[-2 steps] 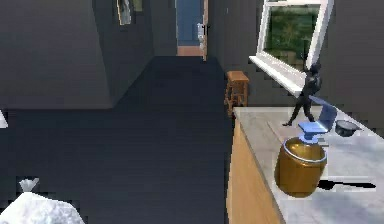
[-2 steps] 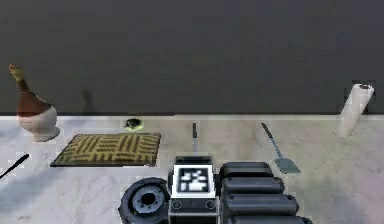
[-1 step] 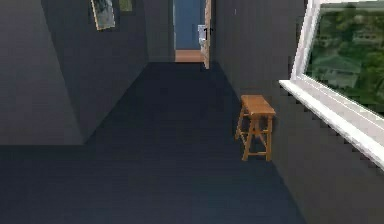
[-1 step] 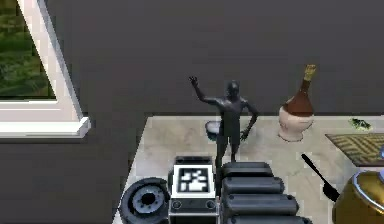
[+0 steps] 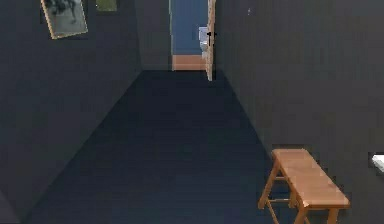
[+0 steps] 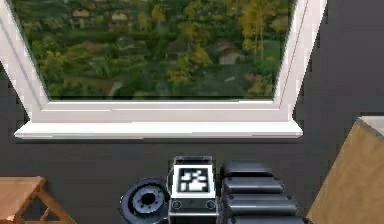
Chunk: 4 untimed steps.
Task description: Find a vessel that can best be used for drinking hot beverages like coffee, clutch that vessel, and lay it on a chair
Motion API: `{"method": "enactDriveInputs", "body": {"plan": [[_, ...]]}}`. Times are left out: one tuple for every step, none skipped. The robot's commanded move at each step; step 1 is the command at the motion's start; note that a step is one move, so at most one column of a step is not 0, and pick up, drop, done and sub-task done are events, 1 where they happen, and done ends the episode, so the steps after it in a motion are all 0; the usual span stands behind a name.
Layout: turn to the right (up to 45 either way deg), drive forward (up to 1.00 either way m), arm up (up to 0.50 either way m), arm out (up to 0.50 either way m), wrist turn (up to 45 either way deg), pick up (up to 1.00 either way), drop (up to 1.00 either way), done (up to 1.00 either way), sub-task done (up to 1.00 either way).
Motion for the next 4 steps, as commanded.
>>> {"method": "enactDriveInputs", "body": {"plan": [[0.0,1.0,0.0,0.0,0.0,0.0,0.0,0.0,0.0],[0.0,1.0,0.0,0.0,0.0,0.0,0.0,0.0,0.0],[-3.0,0.0,0.0,0.0,0.0,0.0,0.0,0.0,0.0],[0.0,1.0,0.0,0.0,0.0,0.0,0.0,0.0,0.0]]}}
